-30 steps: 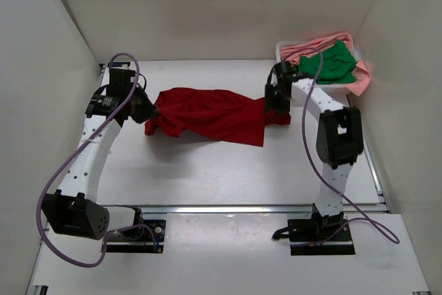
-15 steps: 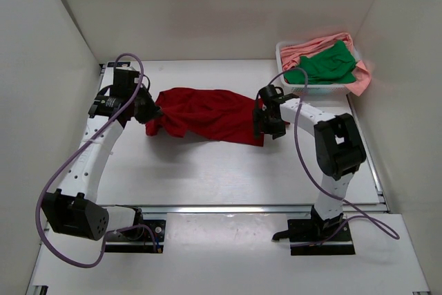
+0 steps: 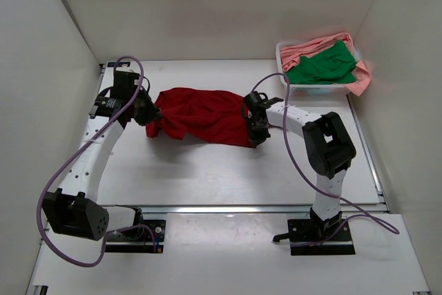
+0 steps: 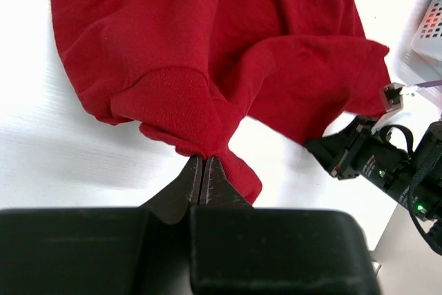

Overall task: Fold and stack the t-shirts
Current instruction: Flatten out the tshirt

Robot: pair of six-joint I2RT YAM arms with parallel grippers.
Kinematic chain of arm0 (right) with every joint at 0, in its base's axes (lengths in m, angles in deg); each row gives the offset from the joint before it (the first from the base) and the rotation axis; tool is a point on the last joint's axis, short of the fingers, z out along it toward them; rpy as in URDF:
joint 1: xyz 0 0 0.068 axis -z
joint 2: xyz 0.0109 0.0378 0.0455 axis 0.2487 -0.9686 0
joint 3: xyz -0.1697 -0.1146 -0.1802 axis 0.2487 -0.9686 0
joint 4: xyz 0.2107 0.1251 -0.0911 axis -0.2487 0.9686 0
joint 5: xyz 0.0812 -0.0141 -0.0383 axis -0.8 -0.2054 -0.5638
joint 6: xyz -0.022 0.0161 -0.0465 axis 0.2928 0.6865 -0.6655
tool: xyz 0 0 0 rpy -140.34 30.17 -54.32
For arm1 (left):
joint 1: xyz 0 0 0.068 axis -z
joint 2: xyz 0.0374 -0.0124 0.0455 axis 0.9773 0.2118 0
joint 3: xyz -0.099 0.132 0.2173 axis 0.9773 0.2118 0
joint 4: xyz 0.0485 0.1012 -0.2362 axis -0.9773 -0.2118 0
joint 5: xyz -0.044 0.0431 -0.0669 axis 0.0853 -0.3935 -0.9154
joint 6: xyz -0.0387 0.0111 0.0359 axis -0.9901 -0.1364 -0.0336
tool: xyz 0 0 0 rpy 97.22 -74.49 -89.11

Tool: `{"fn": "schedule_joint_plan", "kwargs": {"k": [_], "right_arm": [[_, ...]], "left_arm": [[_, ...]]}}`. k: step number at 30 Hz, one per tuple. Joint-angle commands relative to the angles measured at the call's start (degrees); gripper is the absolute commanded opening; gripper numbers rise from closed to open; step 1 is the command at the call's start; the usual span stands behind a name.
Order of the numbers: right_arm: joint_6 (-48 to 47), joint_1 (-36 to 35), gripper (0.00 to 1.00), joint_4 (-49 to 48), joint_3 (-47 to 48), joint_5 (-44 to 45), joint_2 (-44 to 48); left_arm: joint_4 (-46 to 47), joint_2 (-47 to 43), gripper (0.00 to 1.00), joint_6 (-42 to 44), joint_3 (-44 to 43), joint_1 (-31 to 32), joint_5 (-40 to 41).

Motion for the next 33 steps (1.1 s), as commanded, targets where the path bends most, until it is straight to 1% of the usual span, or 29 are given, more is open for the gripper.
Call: {"fn": "schedule_joint_plan", "kwargs": {"k": [1, 3, 5, 6, 7, 8, 10, 11, 12, 13, 15, 16, 17, 18, 19, 20, 21, 22, 24, 27, 29, 30, 31, 32, 33], "right_arm": [[-1.1, 0.7, 0.00, 6.3, 1.4, -3.6, 0.7], [-1.8, 2.4, 0.00, 8.6, 6.2, -7.2, 3.3], [-2.4, 4.9, 0.00, 10.0, 15.1, -9.8, 5.8], [-2.1, 7.0, 0.00, 11.0, 17.3, -12.1, 6.6], [-2.6, 8.9, 0.00, 11.3, 22.1, -13.6, 7.6], [-2.7, 9.5, 0.00, 11.2, 26.1, -14.2, 7.5], [-2.5, 13.6, 0.00, 9.5, 30.5, -17.1, 9.7], [-2.4, 15.0, 0.00, 9.0, 32.5, -17.8, 11.1], [-2.1, 17.2, 0.00, 7.7, 34.8, -19.2, 11.5], [-1.9, 19.3, 0.00, 6.6, 35.4, -20.5, 12.7], [-1.8, 22.0, 0.00, 5.8, 39.9, -22.2, 14.3], [-2.2, 22.8, 0.00, 4.8, 40.5, -23.1, 14.8], [-1.9, 23.8, 0.00, 3.6, 40.7, -24.9, 16.0], [-2.5, 24.6, 0.00, 2.1, 39.1, -25.8, 17.9], [-2.5, 24.8, 0.00, -0.7, 35.5, -26.4, 18.8], [-2.8, 25.3, 0.00, -4.2, 31.7, -26.8, 23.4], [-3.2, 25.6, 0.00, -8.4, 29.0, -26.8, 24.8], [-3.3, 25.3, 0.00, -9.9, 25.1, -27.5, 26.6], [-3.5, 24.7, 0.00, -15.9, 20.5, -27.8, 32.4], [-6.0, 22.9, 0.00, -18.2, 18.4, -26.5, 37.6], [-9.1, 21.7, 0.00, -18.5, 17.9, -25.7, 41.5], [-9.7, 21.6, 0.00, -19.5, 17.1, -25.2, 42.6], [-9.4, 22.0, 0.00, -21.0, 16.3, -24.8, 44.6], [-7.8, 23.1, 0.00, -22.3, 16.6, -25.2, 45.6], [-5.4, 25.4, 0.00, -22.4, 18.0, -27.0, 45.7]], "left_arm": [[0.9, -2.3, 0.00, 0.4, -1.9, -0.2, 1.3], [0.4, -0.9, 0.00, 0.9, -5.1, -0.6, 2.0], [-0.3, 1.0, 0.00, 1.7, -10.3, -1.6, 4.4], [-0.4, 2.3, 0.00, 2.3, -14.6, -1.6, 5.2], [-0.4, 4.2, 0.00, 2.2, -19.6, -1.8, 6.9], [-0.6, 5.2, 0.00, 2.3, -21.9, -2.1, 8.2], [-0.2, 7.7, 0.00, 2.9, -31.2, -2.9, 10.3], [-0.1, 9.8, 0.00, 3.2, -33.5, -3.7, 11.7], [-0.2, 12.4, 0.00, 3.1, -39.3, -4.2, 11.9], [0.3, 14.0, 0.00, 2.9, -44.9, -5.3, 12.7], [1.0, 18.7, 0.00, 3.1, -55.5, -5.8, 15.4], [1.1, 20.4, 0.00, 3.7, -57.3, -5.4, 16.3], [2.0, 20.7, 0.00, 4.6, -58.9, -4.6, 19.0], [2.4, 21.2, 0.00, 5.4, -60.8, -4.1, 19.7], [1.1, 22.6, 0.00, 5.4, -62.6, -3.9, 19.8], [1.8, 23.0, 0.00, 5.5, -63.9, -3.6, 19.2], [2.2, 23.3, 0.00, 5.5, -64.3, -3.5, 18.3], [3.7, 22.8, 0.00, 6.5, -64.2, -3.0, 17.2], [4.4, 21.9, 0.00, 8.2, -65.3, -2.0, 16.3], [5.3, 17.5, 0.00, 11.8, -66.2, -0.1, 16.2], [4.9, 15.0, 0.00, 14.8, -65.5, 5.7, 19.6], [4.5, 12.3, 0.00, 15.9, -64.2, 7.5, 20.6], [4.7, 10.5, 0.00, 16.2, -60.3, 9.5, 21.9], [5.1, 6.9, 0.00, 15.0, -54.9, 9.2, 20.8], [6.0, 2.5, 0.00, 13.0, -49.6, 7.3, 18.9]]}}
